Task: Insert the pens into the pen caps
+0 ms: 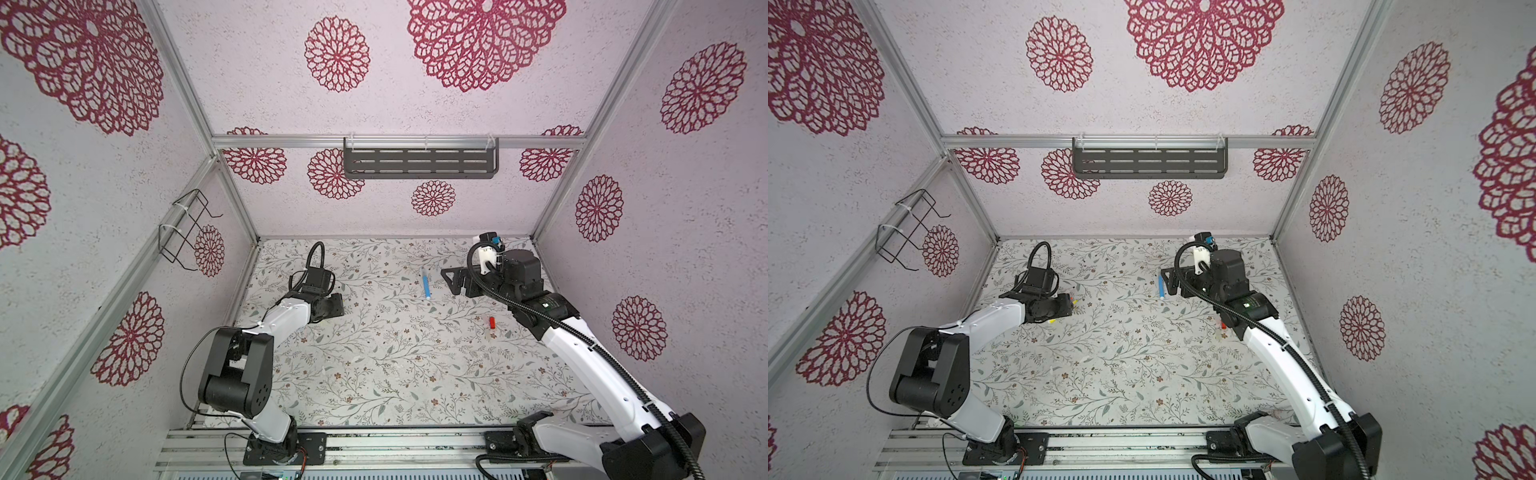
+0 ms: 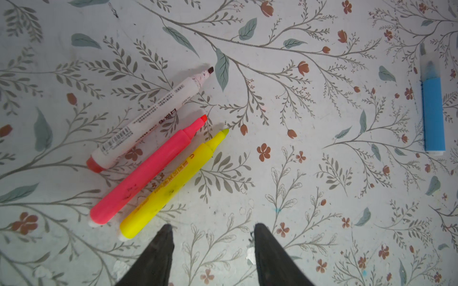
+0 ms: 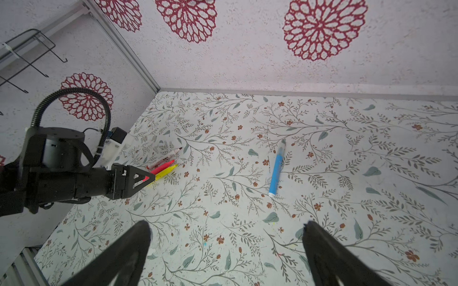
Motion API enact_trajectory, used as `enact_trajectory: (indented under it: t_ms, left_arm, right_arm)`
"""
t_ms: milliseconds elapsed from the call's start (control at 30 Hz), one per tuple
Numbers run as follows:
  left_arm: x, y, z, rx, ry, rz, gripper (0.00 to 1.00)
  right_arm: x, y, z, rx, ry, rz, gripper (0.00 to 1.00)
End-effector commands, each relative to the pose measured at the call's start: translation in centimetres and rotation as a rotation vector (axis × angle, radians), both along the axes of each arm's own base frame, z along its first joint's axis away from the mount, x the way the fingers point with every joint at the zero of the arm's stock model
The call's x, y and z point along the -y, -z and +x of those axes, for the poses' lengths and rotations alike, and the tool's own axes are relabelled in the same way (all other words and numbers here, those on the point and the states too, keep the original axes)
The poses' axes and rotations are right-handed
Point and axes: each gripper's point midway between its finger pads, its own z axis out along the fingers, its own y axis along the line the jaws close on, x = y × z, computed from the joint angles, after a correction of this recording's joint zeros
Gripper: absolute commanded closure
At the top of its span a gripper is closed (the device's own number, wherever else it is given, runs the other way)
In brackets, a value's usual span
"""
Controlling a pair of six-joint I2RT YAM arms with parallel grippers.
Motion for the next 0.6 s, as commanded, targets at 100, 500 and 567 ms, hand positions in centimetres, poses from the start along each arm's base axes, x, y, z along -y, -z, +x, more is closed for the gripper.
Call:
enact_trajectory:
  t_ms: [100, 500, 567]
  left_arm:
    - [-0.8, 0.8, 0.8, -0.026, 0.020, 0.017, 0.46]
    - [-1.2, 2.3, 1.4, -0.051, 0.014, 0.006, 0.48]
    - [-1.3, 2.4, 1.6, -0.052, 0.011, 0.006, 0.49]
  right_arm:
    - [0.4, -2.0, -1.1, 0.085, 0.006, 0.068, 0.01]
    - [-1.0, -1.7, -2.4, 0.076, -0.109, 0.074, 0.01]
    - [-1.1, -1.5, -2.4, 0.072, -0.114, 0.075, 0.01]
